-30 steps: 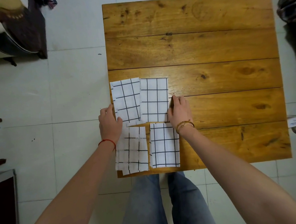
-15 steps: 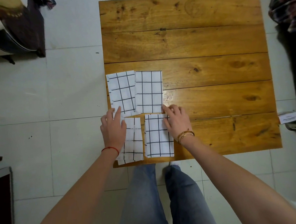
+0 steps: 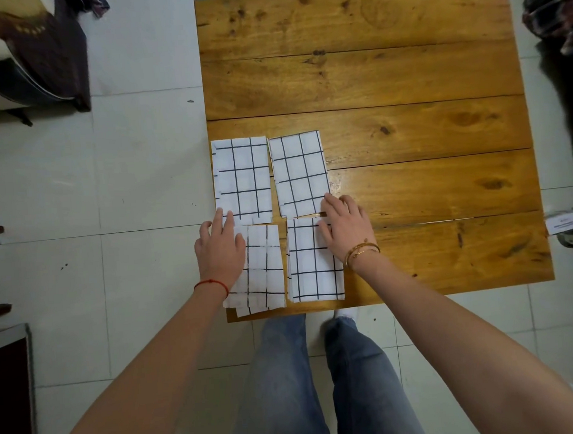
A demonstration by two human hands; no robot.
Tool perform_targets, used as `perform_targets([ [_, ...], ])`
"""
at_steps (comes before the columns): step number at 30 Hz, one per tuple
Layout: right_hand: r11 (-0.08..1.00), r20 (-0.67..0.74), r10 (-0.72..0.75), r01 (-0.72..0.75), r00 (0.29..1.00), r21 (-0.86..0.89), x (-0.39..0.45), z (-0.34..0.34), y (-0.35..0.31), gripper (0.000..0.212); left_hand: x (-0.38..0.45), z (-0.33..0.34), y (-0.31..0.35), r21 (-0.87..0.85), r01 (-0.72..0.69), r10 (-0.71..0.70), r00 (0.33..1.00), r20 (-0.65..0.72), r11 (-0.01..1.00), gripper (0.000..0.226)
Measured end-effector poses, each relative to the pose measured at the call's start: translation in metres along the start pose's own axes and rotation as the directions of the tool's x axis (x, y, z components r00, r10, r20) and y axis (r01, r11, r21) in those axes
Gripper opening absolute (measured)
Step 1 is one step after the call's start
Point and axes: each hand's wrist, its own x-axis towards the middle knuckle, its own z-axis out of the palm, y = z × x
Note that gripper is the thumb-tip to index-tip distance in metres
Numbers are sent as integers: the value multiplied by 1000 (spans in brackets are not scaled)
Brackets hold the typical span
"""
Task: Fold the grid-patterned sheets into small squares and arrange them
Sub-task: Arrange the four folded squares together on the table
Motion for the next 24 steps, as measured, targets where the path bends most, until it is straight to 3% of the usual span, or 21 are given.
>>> perform_targets([
  [5, 987, -107, 138, -128, 985, 96, 19, -5, -1, 42, 2, -3, -1, -173, -32, 16, 995, -93, 984, 48],
  [10, 967, -41, 250, -248, 967, 63, 50, -12, -6, 53, 19, -13, 3, -338, 24, -66, 991, -115, 941, 56],
  [17, 963, -15, 267, -268, 963, -31, 67, -6, -18, 61, 43, -16, 3, -249, 81, -93, 995, -36, 965, 66],
  [24, 963, -12, 269, -269, 963, -31, 65, -3, -26, 61, 42, -8, 5, -219, 78, -96, 993, -74, 973, 71],
])
